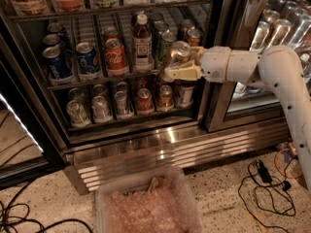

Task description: Pick orange can from middle shelf of fridge

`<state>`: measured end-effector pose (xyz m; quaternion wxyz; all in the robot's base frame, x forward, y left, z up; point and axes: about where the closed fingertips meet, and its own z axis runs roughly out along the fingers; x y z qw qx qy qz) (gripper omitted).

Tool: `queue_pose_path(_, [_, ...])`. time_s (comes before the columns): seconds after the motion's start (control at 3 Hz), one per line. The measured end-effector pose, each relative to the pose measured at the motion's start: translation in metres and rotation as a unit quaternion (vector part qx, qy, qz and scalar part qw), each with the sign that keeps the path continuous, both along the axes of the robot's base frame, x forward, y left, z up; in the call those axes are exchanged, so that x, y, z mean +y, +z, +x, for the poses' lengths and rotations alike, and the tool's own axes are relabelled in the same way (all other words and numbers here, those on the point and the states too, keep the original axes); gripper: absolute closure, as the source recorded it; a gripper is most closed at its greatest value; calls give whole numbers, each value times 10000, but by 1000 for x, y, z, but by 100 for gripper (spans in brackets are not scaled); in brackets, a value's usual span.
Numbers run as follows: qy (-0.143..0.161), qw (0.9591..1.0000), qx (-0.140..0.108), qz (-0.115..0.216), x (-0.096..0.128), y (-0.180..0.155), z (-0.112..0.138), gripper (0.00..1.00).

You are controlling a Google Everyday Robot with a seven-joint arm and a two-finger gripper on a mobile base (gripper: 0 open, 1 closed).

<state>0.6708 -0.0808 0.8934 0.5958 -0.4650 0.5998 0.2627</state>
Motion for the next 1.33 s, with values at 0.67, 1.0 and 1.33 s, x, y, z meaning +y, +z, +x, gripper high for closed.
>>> queue_pose_path(0.67, [349,9994,80,-16,10,-2,-5,100])
queue_pose_path(1.0, [509,9987,94,-37,13,-2,-7,100])
queue_pose_path(1.33, [509,9987,94,-37,13,-2,-7,100])
